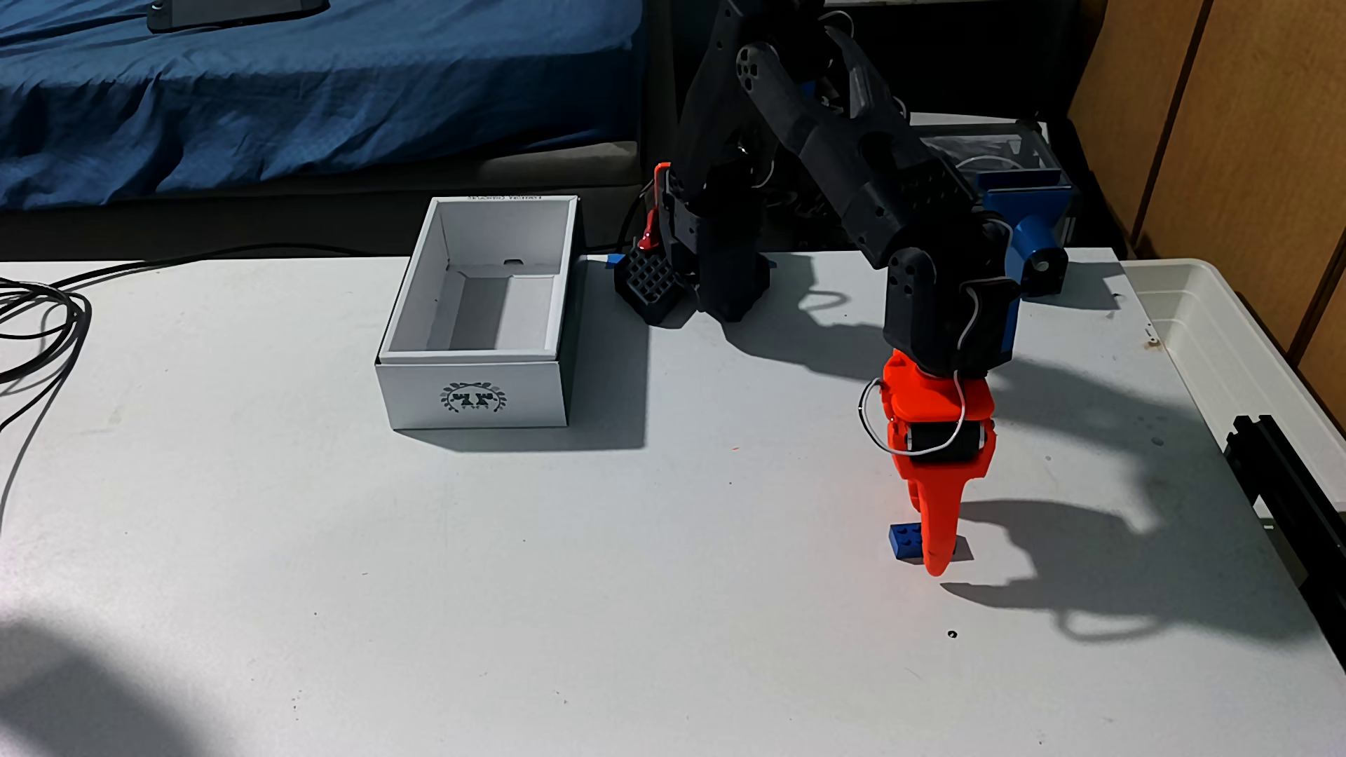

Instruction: Grab the blue brick and place in box

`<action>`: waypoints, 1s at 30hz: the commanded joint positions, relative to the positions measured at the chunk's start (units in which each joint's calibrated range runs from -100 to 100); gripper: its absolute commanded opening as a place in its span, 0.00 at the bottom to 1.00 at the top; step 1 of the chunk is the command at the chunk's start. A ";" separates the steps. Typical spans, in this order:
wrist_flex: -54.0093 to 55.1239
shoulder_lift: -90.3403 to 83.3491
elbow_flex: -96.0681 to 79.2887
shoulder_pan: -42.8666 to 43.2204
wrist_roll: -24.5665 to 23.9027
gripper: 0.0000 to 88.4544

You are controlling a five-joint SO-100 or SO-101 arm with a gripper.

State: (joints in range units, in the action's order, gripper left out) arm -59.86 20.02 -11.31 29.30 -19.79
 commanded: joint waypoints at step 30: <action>-1.36 -0.10 0.75 -1.96 0.93 0.07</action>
State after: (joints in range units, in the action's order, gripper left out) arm -61.09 20.02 -11.31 27.68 -18.89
